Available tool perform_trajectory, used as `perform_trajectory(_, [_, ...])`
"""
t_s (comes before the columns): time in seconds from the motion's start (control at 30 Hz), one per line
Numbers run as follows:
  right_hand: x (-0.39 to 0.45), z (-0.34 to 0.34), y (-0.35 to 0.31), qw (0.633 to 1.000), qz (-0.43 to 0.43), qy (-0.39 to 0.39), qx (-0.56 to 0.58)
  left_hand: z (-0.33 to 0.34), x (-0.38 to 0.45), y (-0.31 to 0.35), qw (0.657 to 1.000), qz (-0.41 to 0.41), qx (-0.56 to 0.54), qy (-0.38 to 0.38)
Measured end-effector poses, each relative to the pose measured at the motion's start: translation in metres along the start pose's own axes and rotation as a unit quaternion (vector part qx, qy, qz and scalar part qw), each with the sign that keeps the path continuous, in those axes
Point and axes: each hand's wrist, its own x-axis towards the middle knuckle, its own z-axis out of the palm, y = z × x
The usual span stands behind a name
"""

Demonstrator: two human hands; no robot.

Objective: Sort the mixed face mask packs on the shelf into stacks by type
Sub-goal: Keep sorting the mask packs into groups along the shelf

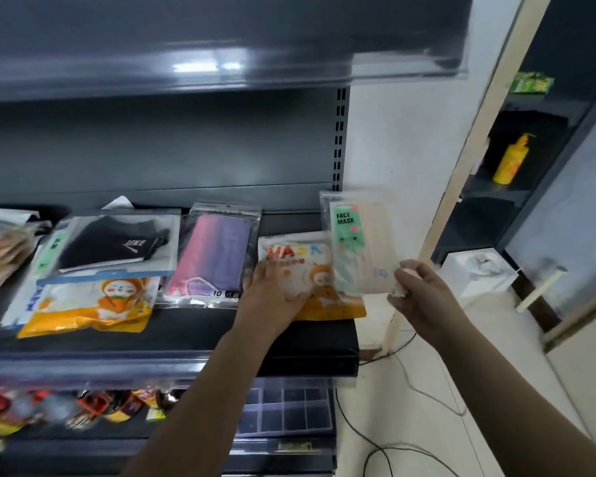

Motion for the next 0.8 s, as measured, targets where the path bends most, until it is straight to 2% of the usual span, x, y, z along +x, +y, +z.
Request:
perform_trajectory(0.2, [-0.001,0.006,0.006,0.999,0.01,-0.015,-0.029,0.003,0.004,0.011,0.998,-0.064,-0.024,-0.01])
perform_trajectory(0.37, [-0.001,0.002,0.007,0.999,0.005,-0.014,-0.04,-0.009,0.004,0.015,0.998,-0.052,-0.047,-0.004])
perform_trajectory(0.5, [-0.005,-0.003,0.002,0.999,-0.013,-0.024,-0.026,-0.01,-0.001,0.02,0.99,-0.052,-0.131,0.023])
perform_trajectory(0.6, [-0.008,-0.002,-0.004,0.999,-0.025,-0.041,-0.015,-0.009,-0.007,0.019,0.971,-0.066,-0.219,0.062])
perform_trajectory(0.7, [-0.012,0.004,-0.009,0.997,-0.028,-0.072,-0.005,-0.013,-0.016,0.013,0.948,-0.047,-0.292,0.119])
perform_trajectory(0.8, [-0.019,0.013,-0.011,0.994,-0.032,-0.101,0.005,-0.019,-0.026,0.0,0.91,-0.025,-0.373,0.181])
